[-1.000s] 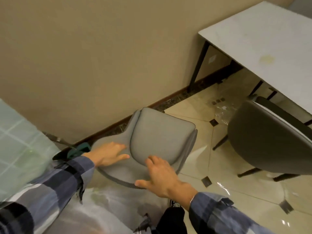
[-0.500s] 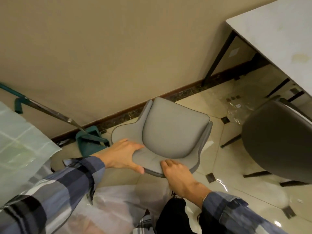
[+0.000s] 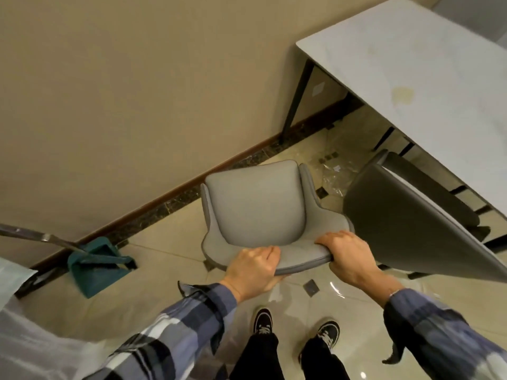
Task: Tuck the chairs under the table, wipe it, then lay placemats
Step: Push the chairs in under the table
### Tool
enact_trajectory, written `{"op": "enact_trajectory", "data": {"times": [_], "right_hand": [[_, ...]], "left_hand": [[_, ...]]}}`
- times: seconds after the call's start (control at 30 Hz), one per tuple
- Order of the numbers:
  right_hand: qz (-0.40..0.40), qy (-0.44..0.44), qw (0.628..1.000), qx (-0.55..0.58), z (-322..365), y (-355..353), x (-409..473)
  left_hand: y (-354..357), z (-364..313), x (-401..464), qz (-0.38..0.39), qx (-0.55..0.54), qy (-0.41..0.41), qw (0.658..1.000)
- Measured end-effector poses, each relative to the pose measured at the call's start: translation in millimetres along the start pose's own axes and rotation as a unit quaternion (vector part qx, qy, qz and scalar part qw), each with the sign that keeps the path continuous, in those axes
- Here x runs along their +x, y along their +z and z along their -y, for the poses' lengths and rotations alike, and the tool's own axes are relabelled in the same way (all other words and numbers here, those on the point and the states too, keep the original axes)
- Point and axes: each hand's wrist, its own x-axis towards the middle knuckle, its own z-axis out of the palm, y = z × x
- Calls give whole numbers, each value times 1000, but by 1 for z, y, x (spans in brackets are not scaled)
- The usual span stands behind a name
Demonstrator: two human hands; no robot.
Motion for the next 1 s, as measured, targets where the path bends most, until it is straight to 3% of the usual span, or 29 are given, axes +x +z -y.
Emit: {"op": "enact_trajectory", "data": {"times": [0.3,0.47,0.73,1.0], "right_hand": [[-19,64,997,-37,-13,-22,47],[-36,94,995,-13,6,-15,62],[-83,78,993,-44,77,-20,121],[57,5,997,44,64,-23,158]], "left_hand": [[17,62,79,-54,61,91,992],[16,105,95,-85,60,159,982],[2,210,101,-90,61,181,977],[-12,231,100,-23,65,163,984]]}}
